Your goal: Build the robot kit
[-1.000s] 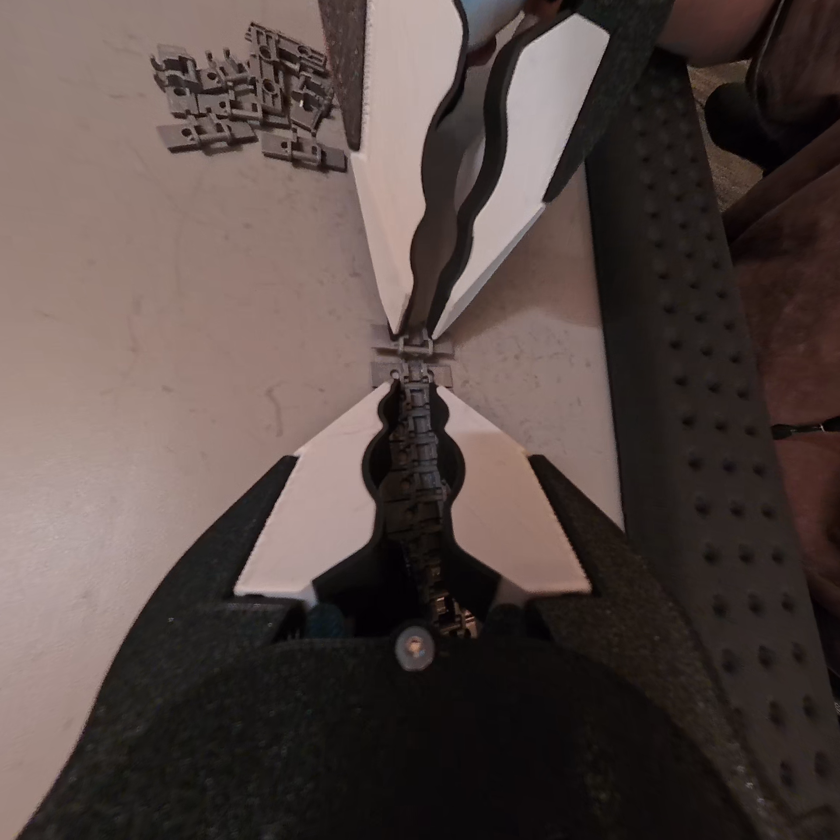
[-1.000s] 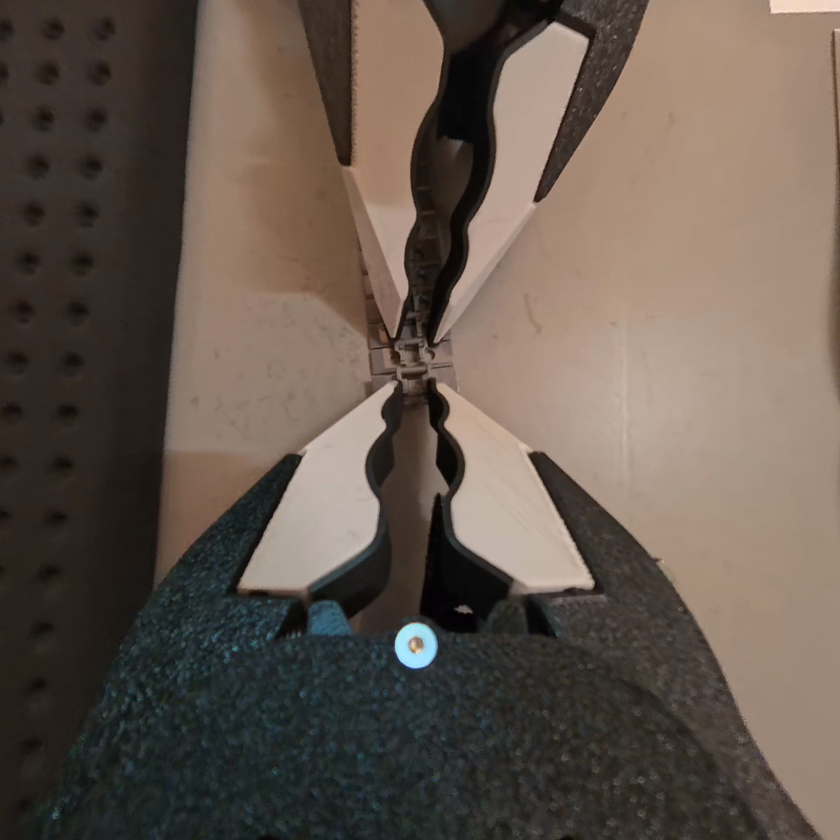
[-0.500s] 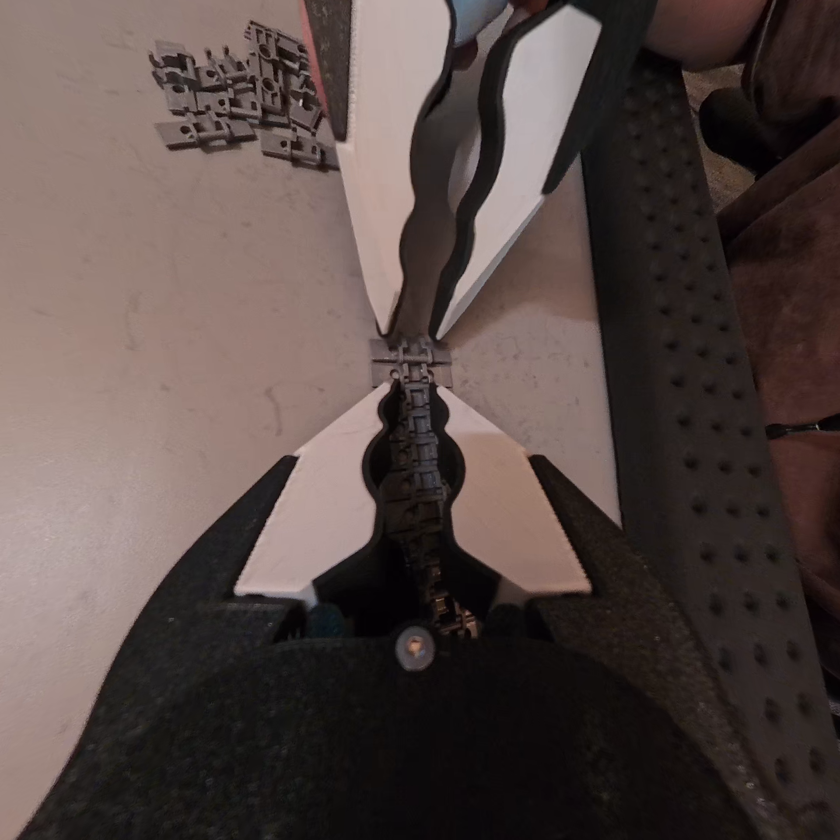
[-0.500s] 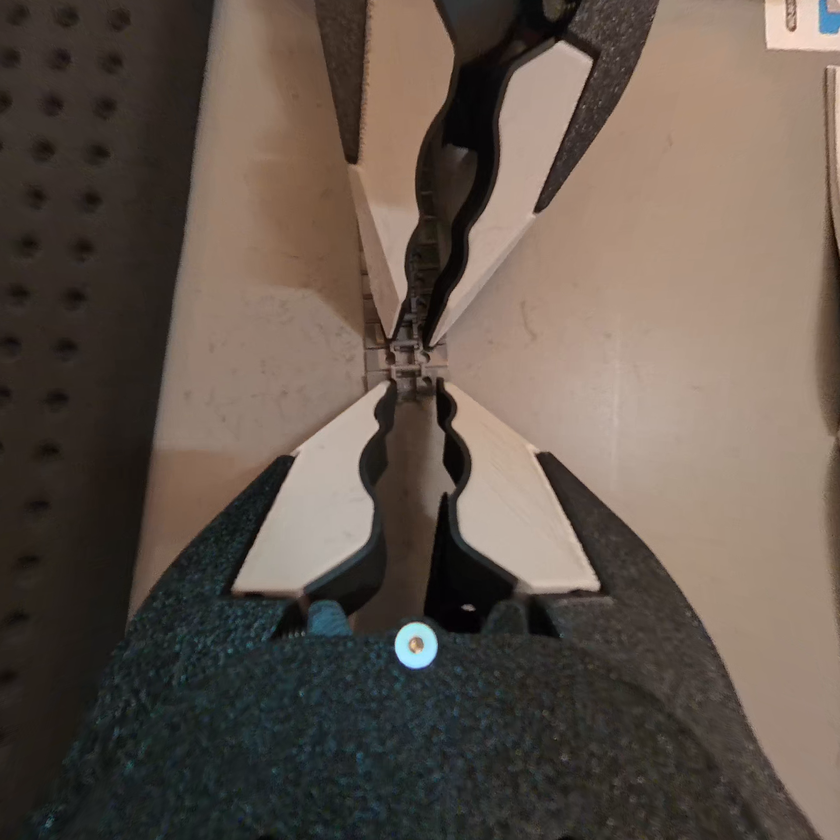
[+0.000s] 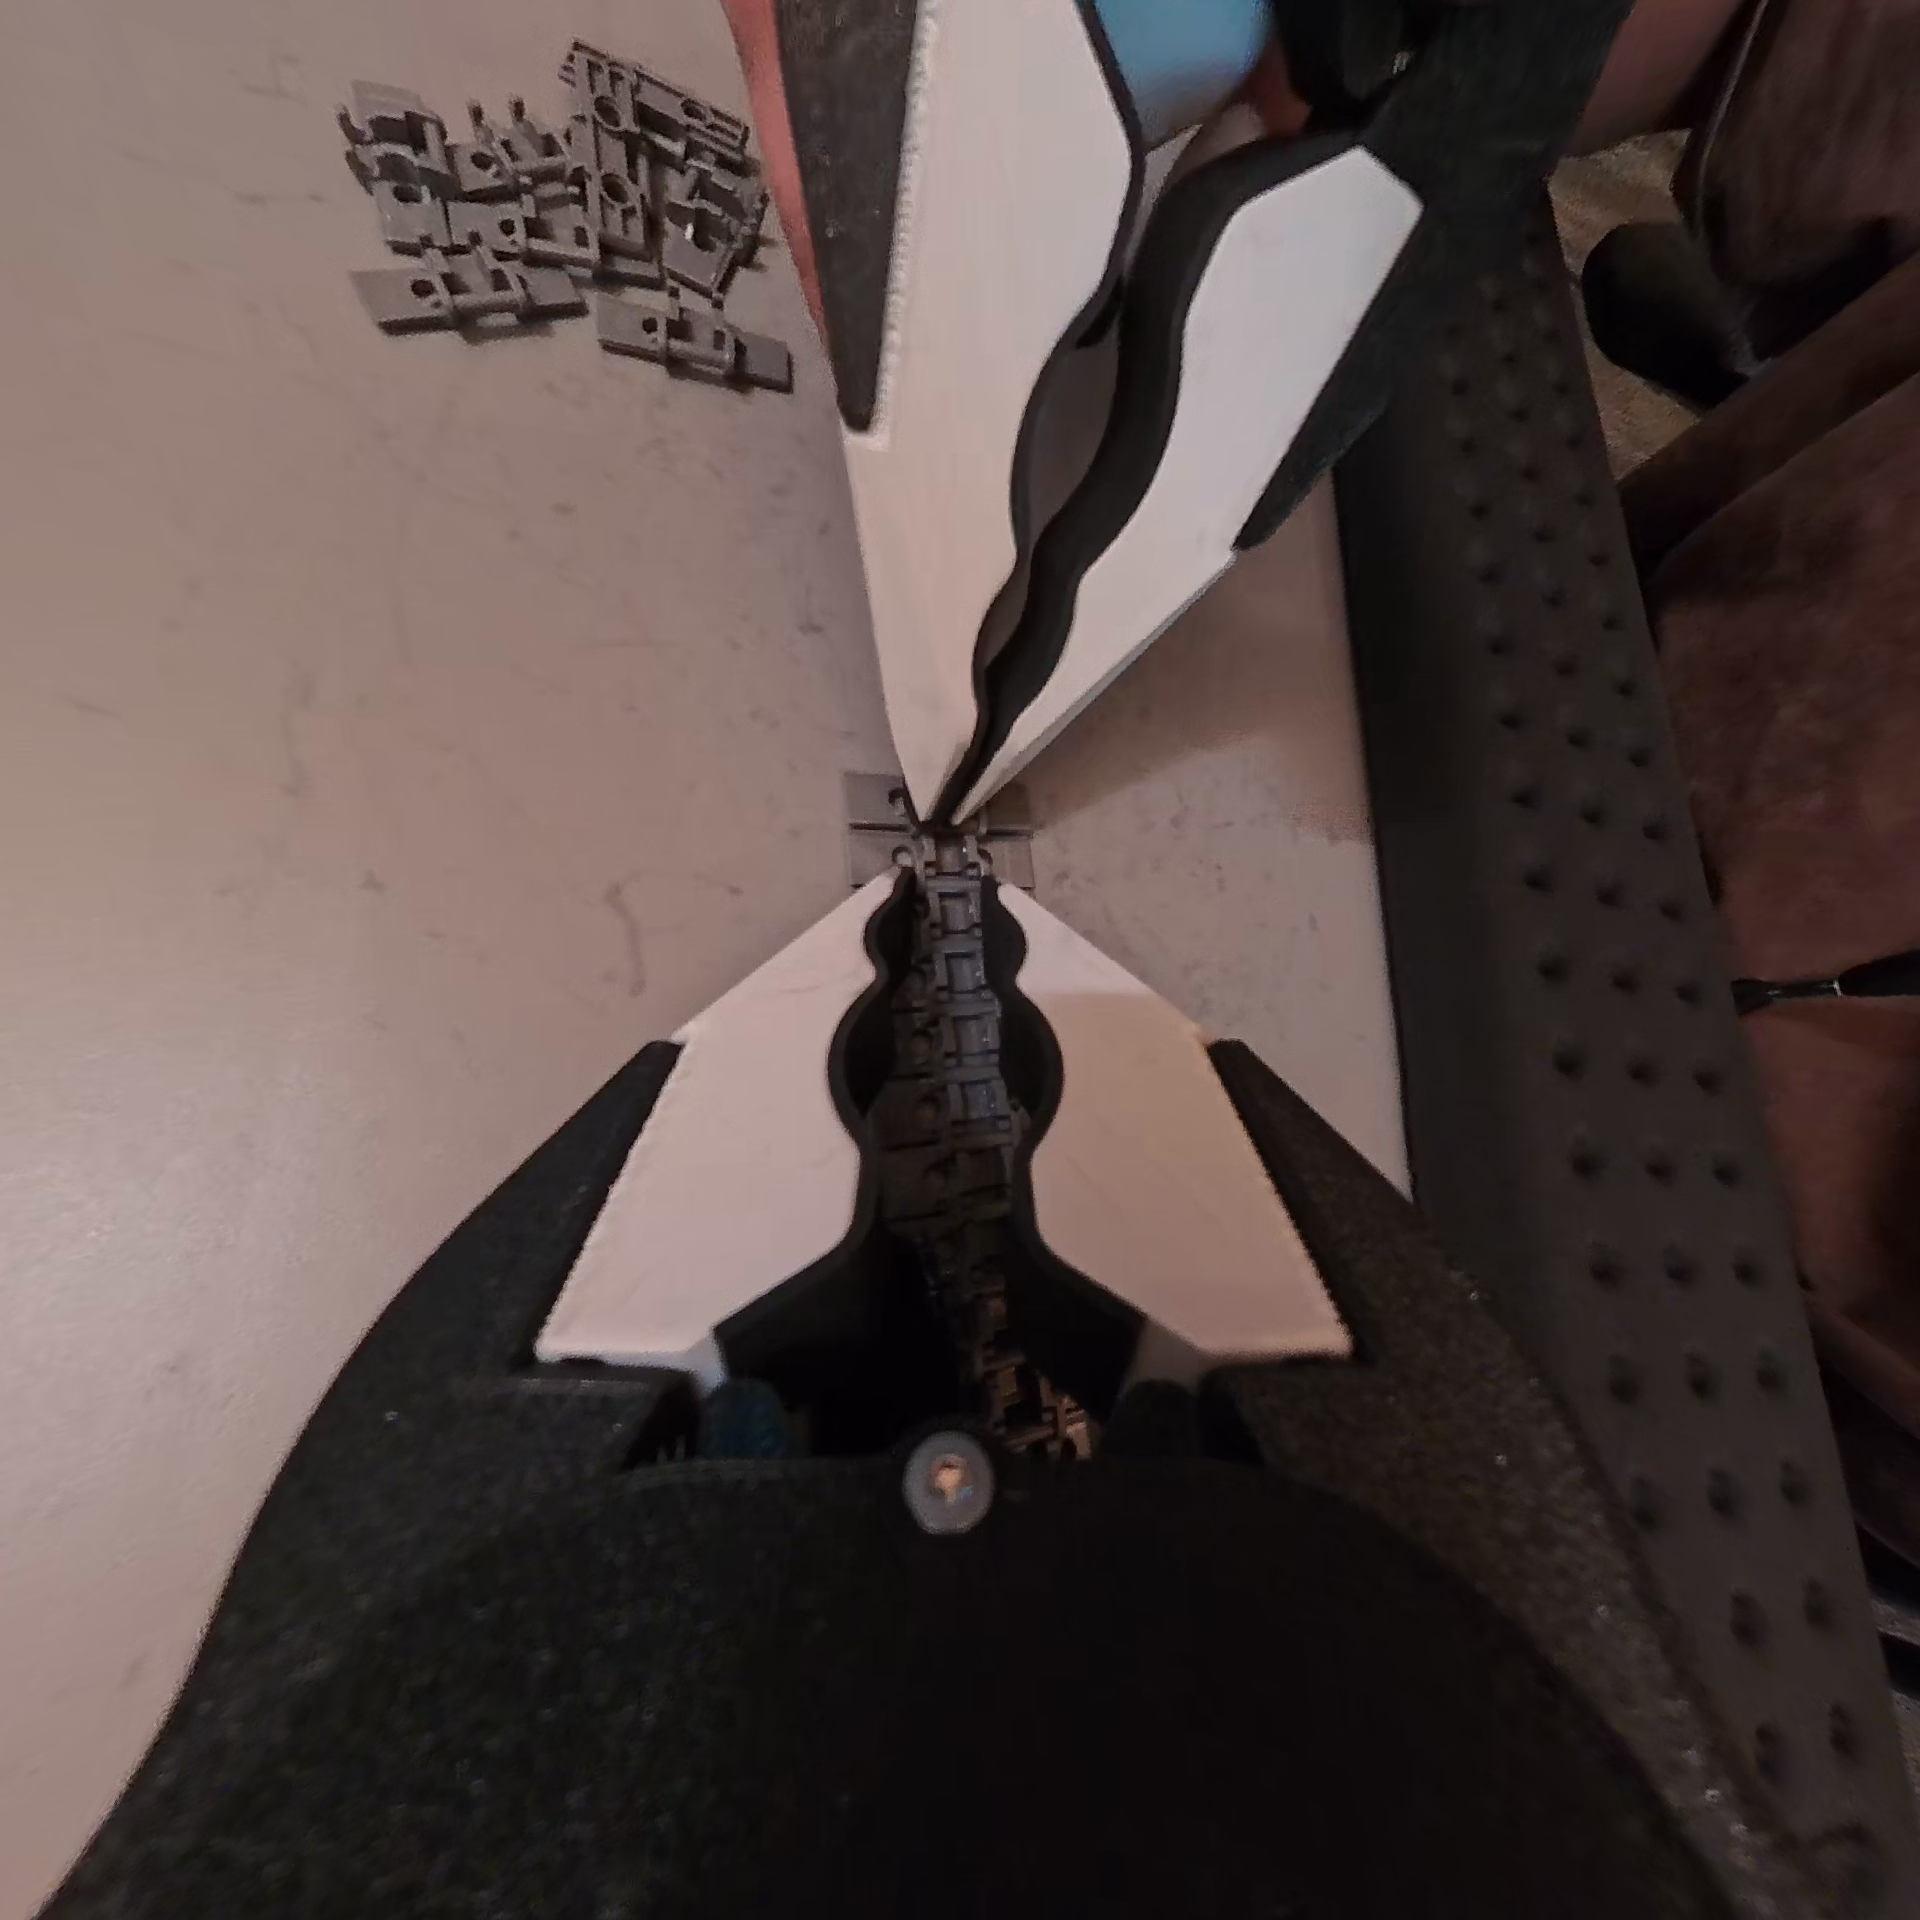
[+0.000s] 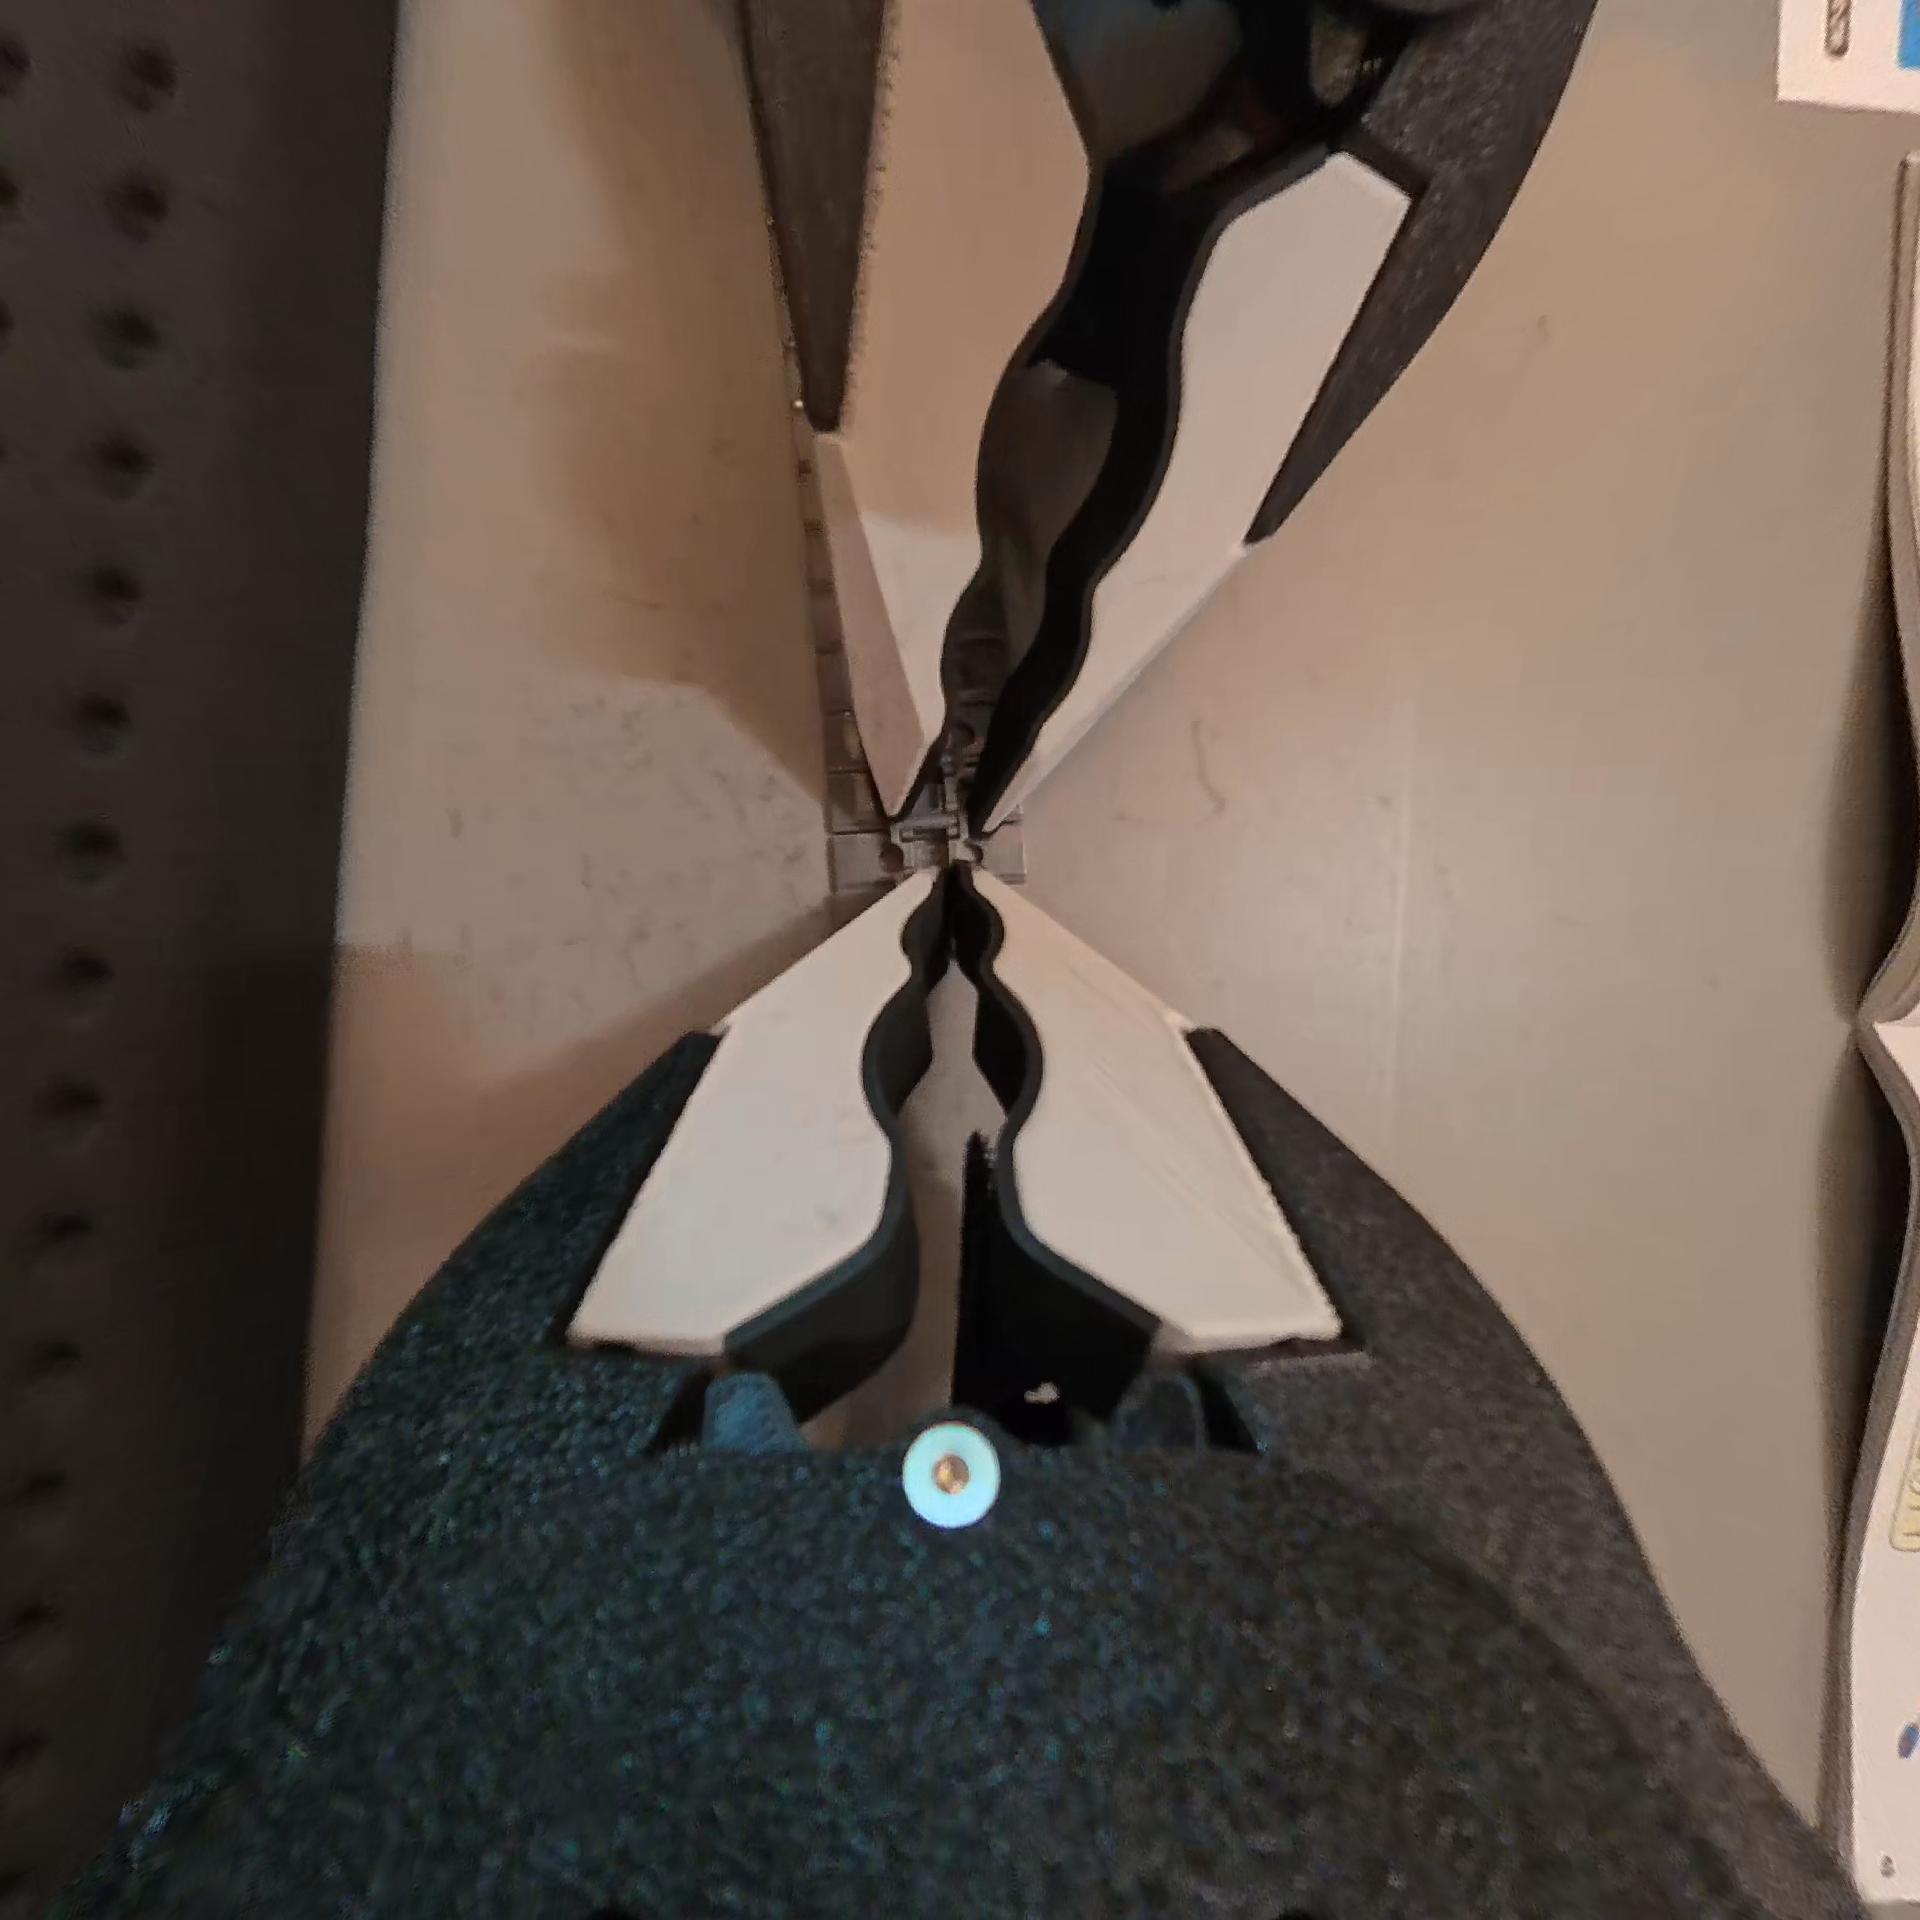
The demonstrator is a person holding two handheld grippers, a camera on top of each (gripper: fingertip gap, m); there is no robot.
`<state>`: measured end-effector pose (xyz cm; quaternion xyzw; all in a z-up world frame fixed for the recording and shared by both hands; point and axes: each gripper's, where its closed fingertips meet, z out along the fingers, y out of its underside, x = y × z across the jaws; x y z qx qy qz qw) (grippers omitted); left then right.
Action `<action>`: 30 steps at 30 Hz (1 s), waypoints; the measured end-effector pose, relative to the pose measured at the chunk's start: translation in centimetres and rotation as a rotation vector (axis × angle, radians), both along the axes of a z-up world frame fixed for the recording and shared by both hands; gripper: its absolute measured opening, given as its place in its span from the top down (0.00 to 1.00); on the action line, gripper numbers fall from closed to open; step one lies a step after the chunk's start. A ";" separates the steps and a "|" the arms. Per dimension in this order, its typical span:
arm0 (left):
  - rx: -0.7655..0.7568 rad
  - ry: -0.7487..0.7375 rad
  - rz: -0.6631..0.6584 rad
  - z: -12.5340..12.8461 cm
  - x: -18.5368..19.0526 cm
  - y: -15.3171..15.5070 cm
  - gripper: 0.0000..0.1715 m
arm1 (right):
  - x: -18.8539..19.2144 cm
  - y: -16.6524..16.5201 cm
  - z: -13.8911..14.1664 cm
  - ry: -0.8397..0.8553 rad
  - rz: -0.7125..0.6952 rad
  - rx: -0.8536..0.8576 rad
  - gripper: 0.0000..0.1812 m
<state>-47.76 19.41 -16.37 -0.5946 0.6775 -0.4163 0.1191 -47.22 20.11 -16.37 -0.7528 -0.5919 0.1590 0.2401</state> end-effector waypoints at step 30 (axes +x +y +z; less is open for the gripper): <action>-0.036 0.008 0.005 0.1 0.1 0.0 0.93 | 0.4 -0.9 -0.4 0.078 -0.011 -0.051 0.88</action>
